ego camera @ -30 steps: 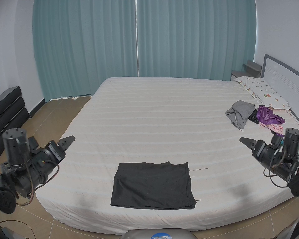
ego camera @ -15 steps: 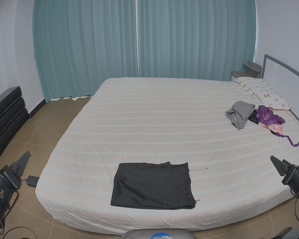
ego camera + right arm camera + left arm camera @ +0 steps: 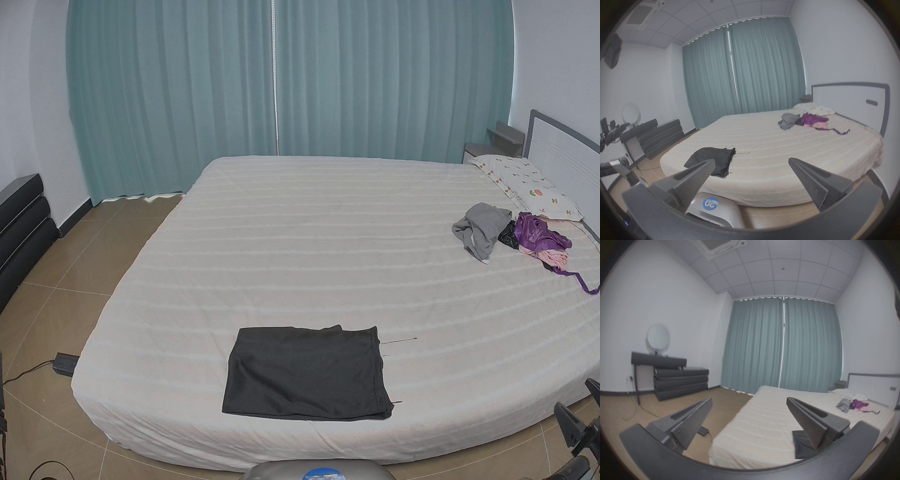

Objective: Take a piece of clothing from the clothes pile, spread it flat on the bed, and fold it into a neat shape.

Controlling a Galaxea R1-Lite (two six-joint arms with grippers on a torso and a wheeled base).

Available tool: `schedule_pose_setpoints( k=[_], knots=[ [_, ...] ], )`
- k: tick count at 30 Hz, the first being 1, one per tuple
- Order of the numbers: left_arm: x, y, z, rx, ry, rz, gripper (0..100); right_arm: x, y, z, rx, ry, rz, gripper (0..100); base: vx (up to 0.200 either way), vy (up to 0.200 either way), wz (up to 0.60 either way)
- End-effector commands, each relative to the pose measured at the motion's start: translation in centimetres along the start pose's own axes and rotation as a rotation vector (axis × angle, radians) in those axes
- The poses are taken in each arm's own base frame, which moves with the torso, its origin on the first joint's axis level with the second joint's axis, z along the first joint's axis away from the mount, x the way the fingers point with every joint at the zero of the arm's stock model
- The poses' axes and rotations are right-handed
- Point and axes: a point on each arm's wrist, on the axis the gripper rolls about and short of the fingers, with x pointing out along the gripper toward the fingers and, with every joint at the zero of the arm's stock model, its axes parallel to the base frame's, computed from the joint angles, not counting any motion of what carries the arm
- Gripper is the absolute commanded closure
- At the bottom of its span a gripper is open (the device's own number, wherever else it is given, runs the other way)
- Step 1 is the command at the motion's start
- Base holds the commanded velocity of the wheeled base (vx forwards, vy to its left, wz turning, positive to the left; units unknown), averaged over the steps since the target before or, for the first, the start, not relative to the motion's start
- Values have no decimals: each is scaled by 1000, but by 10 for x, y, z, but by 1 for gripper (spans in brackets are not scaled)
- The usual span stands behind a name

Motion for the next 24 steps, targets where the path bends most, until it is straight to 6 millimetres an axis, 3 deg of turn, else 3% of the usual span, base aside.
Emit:
schedule_pose_setpoints(
  k=[1,6,10,11,12,15,19,22,24],
  knots=[
    [-31,9,-9,93,-162,90,0,-46,6,-3,-104,-252,-22,0,0,0,0],
    [-29,9,-14,104,-146,90,0,-42,3,-6,-132,-261,-108,0,0,0,0],
    [-16,7,-42,115,-166,49,0,-31,0,-6,-148,-400,-208,0,0,0,0],
    [-13,6,-49,133,-208,10,0,-21,-2,-14,-180,-455,-220,0,0,0,0],
    [-13,5,-48,135,-216,-22,0,-14,-3,-21,-210,-483,-223,0,0,0,0],
    [-13,4,-50,141,-204,-82,0,-17,-2,-16,-246,-533,-224,0,0,0,0],
    [-11,3,-59,169,-115,-139,0,-16,-3,-18,-255,-514,-222,0,0,0,0],
    [-11,2,-73,200,16,-219,0,-8,-5,-37,-243,-309,-218,0,0,0,0],
    [-11,2,-76,198,41,-239,0,-7,-5,-39,-232,-289,-211,0,0,0,0]
  ],
)
